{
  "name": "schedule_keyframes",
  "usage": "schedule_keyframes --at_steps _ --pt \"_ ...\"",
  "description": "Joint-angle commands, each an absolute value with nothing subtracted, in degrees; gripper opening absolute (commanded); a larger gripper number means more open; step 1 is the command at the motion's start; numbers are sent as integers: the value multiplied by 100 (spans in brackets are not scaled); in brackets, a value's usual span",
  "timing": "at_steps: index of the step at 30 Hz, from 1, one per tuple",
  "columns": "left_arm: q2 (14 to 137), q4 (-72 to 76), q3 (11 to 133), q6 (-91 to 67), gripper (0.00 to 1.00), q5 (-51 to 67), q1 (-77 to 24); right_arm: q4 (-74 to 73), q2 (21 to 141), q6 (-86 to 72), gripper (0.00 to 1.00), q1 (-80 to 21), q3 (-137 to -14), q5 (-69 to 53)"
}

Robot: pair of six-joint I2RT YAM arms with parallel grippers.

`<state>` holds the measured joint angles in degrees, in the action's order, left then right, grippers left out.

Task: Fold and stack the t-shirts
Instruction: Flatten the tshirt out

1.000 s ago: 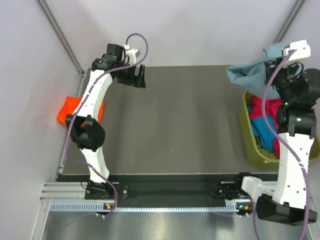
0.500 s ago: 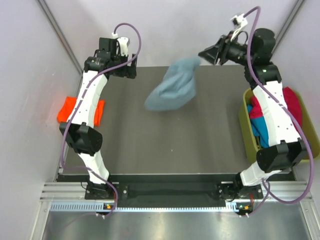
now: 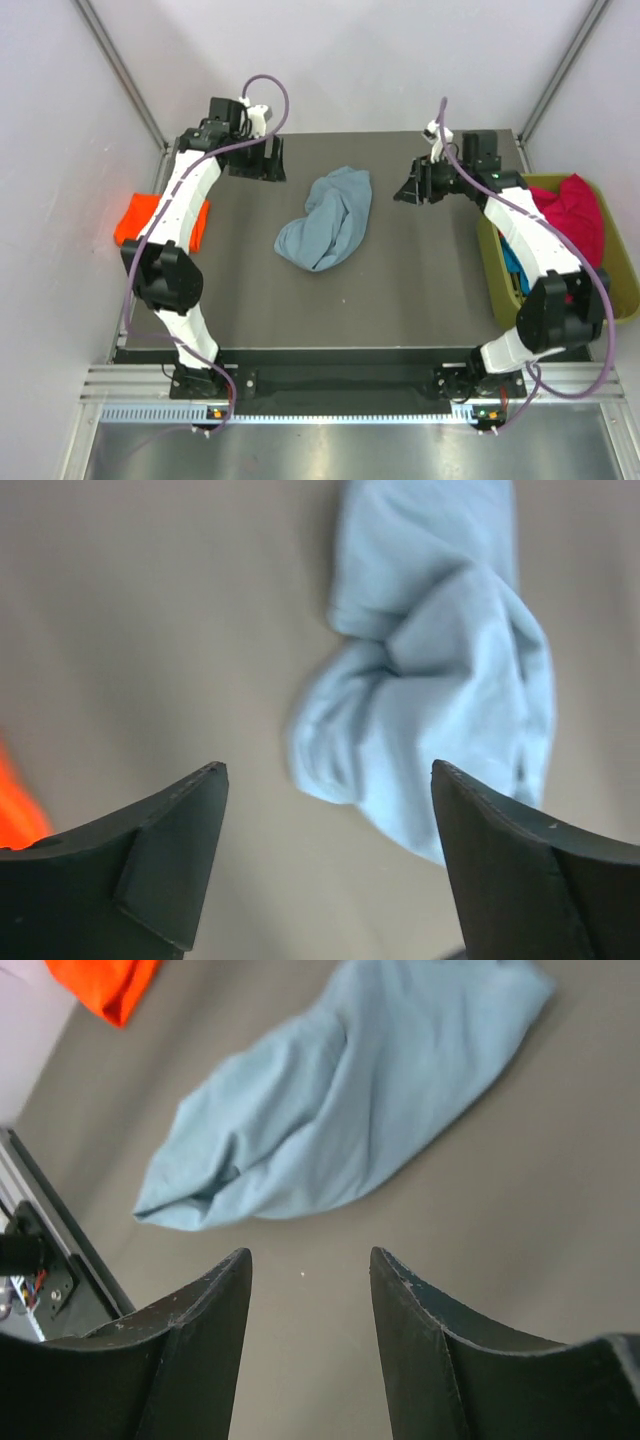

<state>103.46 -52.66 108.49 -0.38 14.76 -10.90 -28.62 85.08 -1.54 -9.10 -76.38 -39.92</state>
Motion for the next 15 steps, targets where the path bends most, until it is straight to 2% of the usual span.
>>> schedule_keyframes --at_steps 1,9,15 --pt "10755 -5168 10749 -246 85 2583 -1125 -2813 8841 185 51 -1028 -7708 -3973" --pt "12005 -5291 11916 -79 81 2531 -1775 -2531 9228 35 52 -1107 -8086 -3929" --pt "12392 -5335 11962 -53 78 2496 -2179 -2479 9115 44 52 -1116 -7902 -3902"
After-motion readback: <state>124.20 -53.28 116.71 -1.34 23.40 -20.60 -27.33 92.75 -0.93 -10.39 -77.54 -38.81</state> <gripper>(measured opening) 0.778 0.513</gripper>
